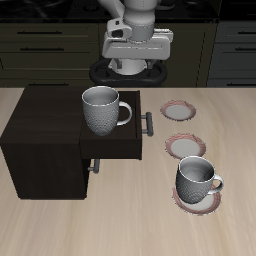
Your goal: Place the porcelain mug that is on the plate onto the nearest plate relative to the robot
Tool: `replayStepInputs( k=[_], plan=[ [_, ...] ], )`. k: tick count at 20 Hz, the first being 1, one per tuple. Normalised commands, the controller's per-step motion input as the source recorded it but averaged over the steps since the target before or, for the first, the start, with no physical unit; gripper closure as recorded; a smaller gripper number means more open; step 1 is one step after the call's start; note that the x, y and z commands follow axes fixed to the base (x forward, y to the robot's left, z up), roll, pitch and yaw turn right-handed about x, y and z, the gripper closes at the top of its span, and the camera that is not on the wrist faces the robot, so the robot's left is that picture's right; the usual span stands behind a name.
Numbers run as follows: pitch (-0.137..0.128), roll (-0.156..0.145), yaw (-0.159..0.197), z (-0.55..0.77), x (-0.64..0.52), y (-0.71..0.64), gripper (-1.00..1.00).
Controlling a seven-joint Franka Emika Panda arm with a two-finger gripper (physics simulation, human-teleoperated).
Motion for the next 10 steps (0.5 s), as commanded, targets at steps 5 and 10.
replayStepInputs(
  k=[5, 10],
  plan=[
    [0.006, 0.072, -0.004, -0.02, -0.06, 0.49, -1.0],
    [0.005, 0.043, -0.024, -0.03, 0.01, 0.62, -1.0]
  ],
)
